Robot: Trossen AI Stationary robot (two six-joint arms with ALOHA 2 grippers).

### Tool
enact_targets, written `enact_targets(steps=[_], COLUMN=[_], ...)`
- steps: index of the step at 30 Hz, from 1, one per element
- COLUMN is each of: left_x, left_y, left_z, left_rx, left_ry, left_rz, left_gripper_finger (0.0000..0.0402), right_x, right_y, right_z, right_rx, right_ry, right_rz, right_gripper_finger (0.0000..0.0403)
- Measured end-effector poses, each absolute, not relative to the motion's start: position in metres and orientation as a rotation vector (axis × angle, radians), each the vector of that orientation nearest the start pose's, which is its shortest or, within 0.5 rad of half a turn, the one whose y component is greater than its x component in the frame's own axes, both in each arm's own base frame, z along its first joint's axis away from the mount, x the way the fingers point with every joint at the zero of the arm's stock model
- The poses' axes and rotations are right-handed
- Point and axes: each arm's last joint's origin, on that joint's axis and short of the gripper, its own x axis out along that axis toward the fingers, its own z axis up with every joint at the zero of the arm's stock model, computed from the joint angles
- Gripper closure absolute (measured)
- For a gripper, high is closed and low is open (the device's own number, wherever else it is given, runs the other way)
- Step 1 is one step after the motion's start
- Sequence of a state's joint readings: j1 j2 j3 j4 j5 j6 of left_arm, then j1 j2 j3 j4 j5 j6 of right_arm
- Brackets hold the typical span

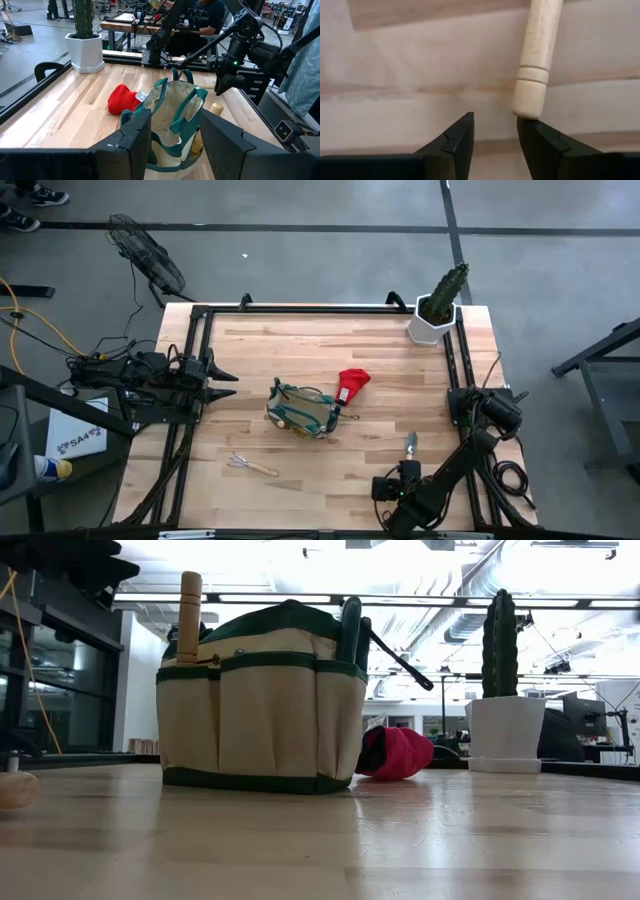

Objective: Pick & Place Garden tools in Gardening bag
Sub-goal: Put the light brown trowel into the gardening bag

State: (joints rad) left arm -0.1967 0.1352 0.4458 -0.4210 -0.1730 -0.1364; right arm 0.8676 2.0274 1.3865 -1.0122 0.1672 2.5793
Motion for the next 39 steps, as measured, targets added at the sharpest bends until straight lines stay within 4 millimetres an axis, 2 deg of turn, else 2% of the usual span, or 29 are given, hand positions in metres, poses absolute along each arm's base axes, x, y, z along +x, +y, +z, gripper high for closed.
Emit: enact_targets(steps=[12,23,39], left_x=[0.069,0.069,0.069], left_y=[-0.009,-0.009,-0.009], left_z=[0.260,0.260,0.260], left_rx=[-0.116,-0.116,-0.116], left_ry=[0.110,0.110,0.110], left_rz=[-0.016,-0.016,-0.016], left_gripper_finger=[0.0241,0.0241,0.0241], right_x=[0.239,0.245,0.246], right_y=[0.267,0.254,0.252], right_z=[0.146,0.147,0.147], right_rx=[1.222,1.196,1.198], right_ry=[1.019,0.980,0.980], right_rz=[-1.384,-1.451,-1.460], right_gripper_finger=[0.0261,0.0261,0.0261])
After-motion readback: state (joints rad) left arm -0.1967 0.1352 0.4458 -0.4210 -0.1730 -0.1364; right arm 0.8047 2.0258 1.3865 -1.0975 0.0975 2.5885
